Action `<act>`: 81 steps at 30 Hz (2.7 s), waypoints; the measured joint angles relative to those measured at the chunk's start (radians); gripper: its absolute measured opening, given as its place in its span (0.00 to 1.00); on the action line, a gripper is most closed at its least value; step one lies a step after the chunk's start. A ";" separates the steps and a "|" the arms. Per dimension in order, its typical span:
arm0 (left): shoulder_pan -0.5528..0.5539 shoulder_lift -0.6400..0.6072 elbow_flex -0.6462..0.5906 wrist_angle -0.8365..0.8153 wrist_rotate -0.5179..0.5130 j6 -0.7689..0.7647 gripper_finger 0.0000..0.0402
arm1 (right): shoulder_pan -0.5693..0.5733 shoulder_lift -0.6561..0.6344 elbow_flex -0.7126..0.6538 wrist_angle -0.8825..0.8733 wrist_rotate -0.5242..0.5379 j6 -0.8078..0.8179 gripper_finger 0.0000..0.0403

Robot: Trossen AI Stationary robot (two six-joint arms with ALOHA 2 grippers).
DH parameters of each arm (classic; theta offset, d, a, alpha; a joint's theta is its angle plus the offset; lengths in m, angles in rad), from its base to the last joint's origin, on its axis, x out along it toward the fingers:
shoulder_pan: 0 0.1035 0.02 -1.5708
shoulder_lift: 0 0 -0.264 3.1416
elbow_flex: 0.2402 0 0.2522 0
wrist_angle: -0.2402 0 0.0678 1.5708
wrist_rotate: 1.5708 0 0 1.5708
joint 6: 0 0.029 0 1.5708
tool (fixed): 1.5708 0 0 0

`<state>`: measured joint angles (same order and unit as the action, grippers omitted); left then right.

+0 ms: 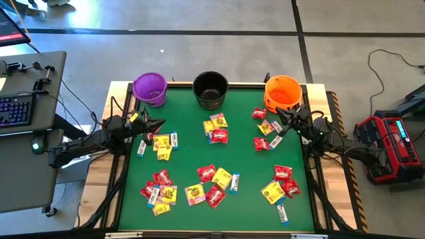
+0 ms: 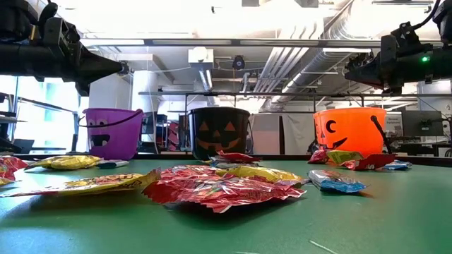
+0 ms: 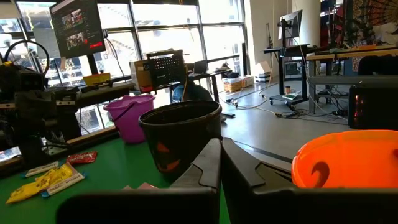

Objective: Sort candy by brand, put in halloween buckets

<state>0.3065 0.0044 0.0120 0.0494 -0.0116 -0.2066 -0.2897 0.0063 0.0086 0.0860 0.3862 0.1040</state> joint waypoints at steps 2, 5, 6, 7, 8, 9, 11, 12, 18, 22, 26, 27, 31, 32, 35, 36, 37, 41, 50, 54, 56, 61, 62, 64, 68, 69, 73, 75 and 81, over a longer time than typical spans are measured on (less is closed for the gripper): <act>0.000 0.000 0.000 0.000 0.000 0.000 0.00 | 0.000 0.000 0.000 0.000 0.000 0.000 0.00; 0.000 0.000 0.000 0.000 0.000 0.000 0.00 | 0.000 0.000 0.000 0.000 0.000 0.000 0.00; 0.000 0.000 0.000 0.000 0.000 -0.001 0.00 | 0.000 0.000 0.000 0.000 0.000 0.000 0.00; 0.000 0.000 0.000 0.000 0.000 -0.001 0.00 | 0.000 0.000 0.000 0.000 0.000 0.000 0.00; 0.000 0.000 0.000 0.000 0.000 -0.001 0.00 | 0.000 0.000 0.000 0.000 0.000 0.000 0.00; 0.000 0.000 0.000 0.000 0.000 0.000 0.00 | 0.000 0.000 0.000 0.000 0.000 0.000 0.00; 0.000 0.000 0.000 0.000 0.000 0.000 0.00 | 0.000 0.000 0.000 0.000 0.000 0.000 0.00; 0.000 0.000 0.000 0.000 0.000 0.000 0.00 | 0.000 0.000 0.000 0.000 0.000 0.000 0.00; 0.000 0.000 0.000 0.000 0.000 0.000 0.00 | 0.000 0.000 0.000 0.000 0.000 0.000 0.00; 0.000 0.000 0.000 0.000 0.000 0.000 0.00 | 0.000 0.000 0.000 0.000 0.000 0.000 0.00; 0.000 0.000 0.000 0.000 0.000 0.000 0.00 | 0.000 0.000 0.000 0.000 0.000 0.000 0.00; 0.000 0.000 0.000 0.000 0.000 0.000 0.00 | 0.000 0.000 0.000 0.000 0.000 0.000 0.00; 0.000 0.000 0.000 0.000 0.000 0.000 0.00 | 0.000 0.000 0.000 0.000 0.000 0.000 0.00; 0.000 0.000 0.000 0.000 0.000 0.000 0.00 | 0.000 0.000 0.000 0.000 0.000 0.000 0.00; 0.000 0.000 0.000 0.000 0.000 0.000 0.00 | 0.000 0.000 0.000 0.000 0.000 0.000 0.00; 0.000 0.000 0.000 0.000 0.000 0.000 0.00 | 0.000 0.000 0.000 0.000 0.000 0.000 0.00; 0.000 0.000 0.000 0.000 0.000 0.000 0.00 | 0.000 0.000 0.000 0.000 0.000 0.000 0.00; 0.000 0.000 0.000 0.000 0.000 -0.001 0.00 | 0.000 0.000 0.000 0.000 0.000 0.000 0.00; 0.000 0.000 0.000 0.000 0.000 0.000 0.00 | 0.000 0.000 0.000 0.000 0.000 0.000 0.00; 0.000 0.000 0.000 0.000 0.000 0.000 0.00 | 0.000 0.000 0.000 0.000 0.000 0.001 0.00; 0.000 0.000 0.000 0.000 0.000 0.000 0.00 | 0.000 0.000 0.000 0.000 0.000 0.035 0.00; 0.000 0.000 0.000 0.000 0.000 0.000 0.00 | 0.000 0.000 0.000 0.007 -0.001 0.290 0.00; 0.000 0.000 0.000 0.000 0.000 0.000 0.00 | 0.000 0.000 0.000 0.008 -0.005 0.366 0.00; 0.000 0.000 0.000 0.000 0.000 0.000 0.00 | 0.000 0.000 0.000 0.008 -0.008 0.441 0.00; 0.000 0.000 0.000 0.000 0.000 0.000 0.00 | 0.001 0.000 0.000 0.042 -0.124 0.511 0.00; 0.000 0.000 0.000 0.000 0.000 0.000 0.00 | 0.001 0.000 0.000 0.053 -0.157 0.541 0.00; 0.000 0.000 0.000 0.000 0.000 0.000 0.00 | 0.005 0.009 0.031 0.012 -0.199 0.598 0.00; 0.000 0.000 0.000 0.000 0.000 0.000 0.00 | 0.015 0.027 0.058 0.013 -0.172 0.529 0.00; 0.000 0.000 0.000 0.000 0.000 0.000 0.00 | 0.048 0.145 0.172 0.012 -0.083 0.411 0.00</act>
<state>0.3064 0.0044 0.0120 0.0490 -0.0116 -0.2067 -0.2418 0.1516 0.1803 0.0982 0.3028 0.5150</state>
